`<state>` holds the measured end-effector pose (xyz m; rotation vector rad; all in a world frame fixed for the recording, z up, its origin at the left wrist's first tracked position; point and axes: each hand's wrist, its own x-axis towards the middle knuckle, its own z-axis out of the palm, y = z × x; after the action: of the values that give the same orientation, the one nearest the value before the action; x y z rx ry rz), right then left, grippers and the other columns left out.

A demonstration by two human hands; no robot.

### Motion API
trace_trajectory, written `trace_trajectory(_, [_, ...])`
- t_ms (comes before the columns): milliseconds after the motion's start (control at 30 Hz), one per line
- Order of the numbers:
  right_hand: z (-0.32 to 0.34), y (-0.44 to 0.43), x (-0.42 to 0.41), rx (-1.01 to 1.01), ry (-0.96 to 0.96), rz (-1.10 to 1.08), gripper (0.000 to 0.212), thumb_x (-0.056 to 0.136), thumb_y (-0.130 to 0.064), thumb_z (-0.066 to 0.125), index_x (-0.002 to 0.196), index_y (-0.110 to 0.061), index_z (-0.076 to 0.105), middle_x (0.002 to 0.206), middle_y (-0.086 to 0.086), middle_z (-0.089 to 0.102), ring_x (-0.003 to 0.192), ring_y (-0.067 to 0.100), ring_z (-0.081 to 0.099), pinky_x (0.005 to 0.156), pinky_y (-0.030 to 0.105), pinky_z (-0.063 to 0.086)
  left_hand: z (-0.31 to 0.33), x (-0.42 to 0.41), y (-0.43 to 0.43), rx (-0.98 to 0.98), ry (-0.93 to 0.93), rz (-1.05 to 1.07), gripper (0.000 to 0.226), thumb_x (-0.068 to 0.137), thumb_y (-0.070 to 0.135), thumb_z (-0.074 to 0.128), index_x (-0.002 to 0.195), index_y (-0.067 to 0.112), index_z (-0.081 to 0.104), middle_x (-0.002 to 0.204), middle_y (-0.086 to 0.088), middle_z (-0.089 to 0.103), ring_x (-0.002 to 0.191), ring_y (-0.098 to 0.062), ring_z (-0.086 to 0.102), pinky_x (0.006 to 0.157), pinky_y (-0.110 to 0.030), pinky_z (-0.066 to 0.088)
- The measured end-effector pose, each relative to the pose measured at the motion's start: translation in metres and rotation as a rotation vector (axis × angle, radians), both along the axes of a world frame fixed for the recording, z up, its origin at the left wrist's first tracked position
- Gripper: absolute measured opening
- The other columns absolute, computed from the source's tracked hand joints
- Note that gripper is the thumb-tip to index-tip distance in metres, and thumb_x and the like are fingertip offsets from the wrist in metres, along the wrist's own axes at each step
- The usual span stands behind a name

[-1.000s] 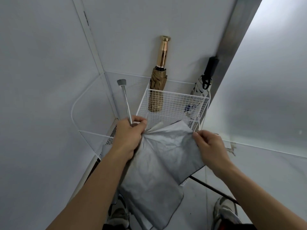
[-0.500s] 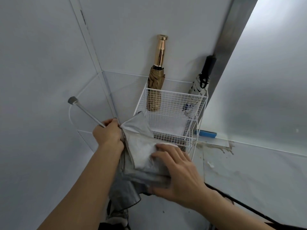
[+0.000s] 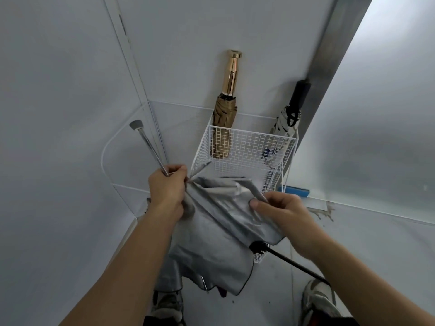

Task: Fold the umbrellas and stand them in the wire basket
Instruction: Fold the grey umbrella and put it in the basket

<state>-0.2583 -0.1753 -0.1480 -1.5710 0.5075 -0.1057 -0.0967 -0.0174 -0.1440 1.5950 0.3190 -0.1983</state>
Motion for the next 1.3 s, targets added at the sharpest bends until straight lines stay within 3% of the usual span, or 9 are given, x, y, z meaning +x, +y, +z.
trace_trajectory(133, [0.006, -0.009, -0.001, 0.228, 0.051, -0.037, 0.019, 0.073, -0.030, 0.075, 0.077, -0.012, 0.076, 0.079, 0.011, 0.071, 0.068, 0.022, 0.065, 0.066, 0.034, 0.053, 0.000, -0.001, 0.000, 0.034, -0.049, -0.100, 0.018, 0.090, 0.006, 0.066, 0.077, 0.018, 0.067, 0.067, -0.001, 0.061, 0.065, -0.013, 0.054, 0.066, -0.023, 0.046])
trace_trajectory(400, [-0.004, -0.014, 0.003, -0.010, 0.017, -0.195, 0.019, 0.092, -0.037, 0.062, 0.103, -0.024, 0.070, 0.097, -0.002, 0.073, 0.090, 0.017, 0.069, 0.080, 0.030, 0.056, 0.002, -0.013, -0.002, 0.049, -0.093, -0.326, 0.011, 0.089, 0.006, 0.068, 0.081, 0.013, 0.070, 0.065, 0.000, 0.063, 0.062, -0.008, 0.057, 0.063, -0.019, 0.048])
trace_trajectory(533, [0.001, 0.000, -0.006, -0.211, -0.123, 0.031, 0.062, 0.069, -0.056, 0.080, 0.124, -0.042, 0.053, 0.117, -0.015, 0.062, 0.104, -0.001, 0.062, 0.085, 0.022, 0.055, 0.001, -0.014, -0.003, 0.059, -0.099, -0.310, 0.011, 0.089, 0.006, 0.068, 0.081, 0.014, 0.070, 0.065, 0.000, 0.063, 0.062, -0.010, 0.056, 0.063, -0.020, 0.046])
trace_trajectory(633, [-0.004, 0.002, -0.003, -0.360, -0.029, 0.003, 0.038, 0.069, -0.041, 0.083, 0.103, -0.036, 0.067, 0.096, -0.012, 0.068, 0.090, 0.007, 0.064, 0.078, 0.022, 0.057, 0.003, -0.018, -0.002, 0.063, -0.135, -0.419, 0.011, 0.089, 0.006, 0.067, 0.082, 0.013, 0.070, 0.058, 0.003, 0.061, 0.056, -0.006, 0.054, 0.059, -0.017, 0.047])
trace_trajectory(700, [-0.003, -0.004, 0.002, -0.140, 0.006, -0.051, 0.017, 0.069, -0.032, 0.083, 0.082, -0.024, 0.076, 0.081, -0.001, 0.071, 0.082, 0.023, 0.066, 0.078, 0.032, 0.056, 0.004, -0.021, -0.001, 0.083, -0.182, -0.501, 0.011, 0.089, 0.005, 0.067, 0.082, 0.011, 0.070, 0.056, 0.003, 0.059, 0.053, -0.005, 0.052, 0.057, -0.013, 0.045])
trace_trajectory(833, [0.004, -0.023, 0.003, 0.235, 0.031, -0.106, 0.012, 0.058, -0.018, 0.082, 0.069, -0.016, 0.078, 0.078, 0.007, 0.069, 0.084, 0.026, 0.061, 0.082, 0.038, 0.047, 0.008, -0.018, 0.001, 0.098, -0.254, -0.529, 0.013, 0.089, 0.005, 0.068, 0.080, 0.015, 0.071, 0.058, 0.006, 0.061, 0.055, 0.000, 0.055, 0.059, -0.011, 0.046])
trace_trajectory(967, [0.006, -0.020, 0.001, 0.247, 0.166, 0.063, 0.021, 0.066, -0.030, 0.077, 0.078, -0.014, 0.078, 0.086, 0.003, 0.072, 0.085, 0.019, 0.066, 0.082, 0.033, 0.051, 0.009, -0.020, 0.000, 0.082, -0.289, -0.568, 0.014, 0.090, 0.004, 0.066, 0.080, 0.014, 0.071, 0.056, 0.006, 0.060, 0.054, -0.001, 0.054, 0.060, -0.011, 0.045])
trace_trajectory(1067, [0.004, -0.016, 0.003, 0.256, 0.127, -0.053, 0.023, 0.070, -0.033, 0.076, 0.075, -0.011, 0.072, 0.075, 0.004, 0.066, 0.073, 0.019, 0.059, 0.070, 0.029, 0.048, 0.010, -0.019, 0.002, 0.067, -0.277, -0.680, 0.013, 0.090, 0.005, 0.067, 0.082, 0.015, 0.071, 0.059, 0.004, 0.060, 0.058, -0.005, 0.053, 0.063, -0.014, 0.045])
trace_trajectory(1300, [-0.007, 0.001, 0.011, -0.336, -0.092, -0.197, 0.015, 0.093, -0.028, 0.065, 0.080, -0.021, 0.063, 0.056, -0.016, 0.062, 0.052, -0.003, 0.053, 0.053, 0.010, 0.039, 0.025, -0.030, -0.003, -0.332, -0.023, -0.724, 0.004, 0.080, 0.014, 0.068, 0.083, 0.013, 0.070, 0.059, 0.003, 0.056, 0.054, -0.006, 0.050, 0.054, -0.015, 0.045])
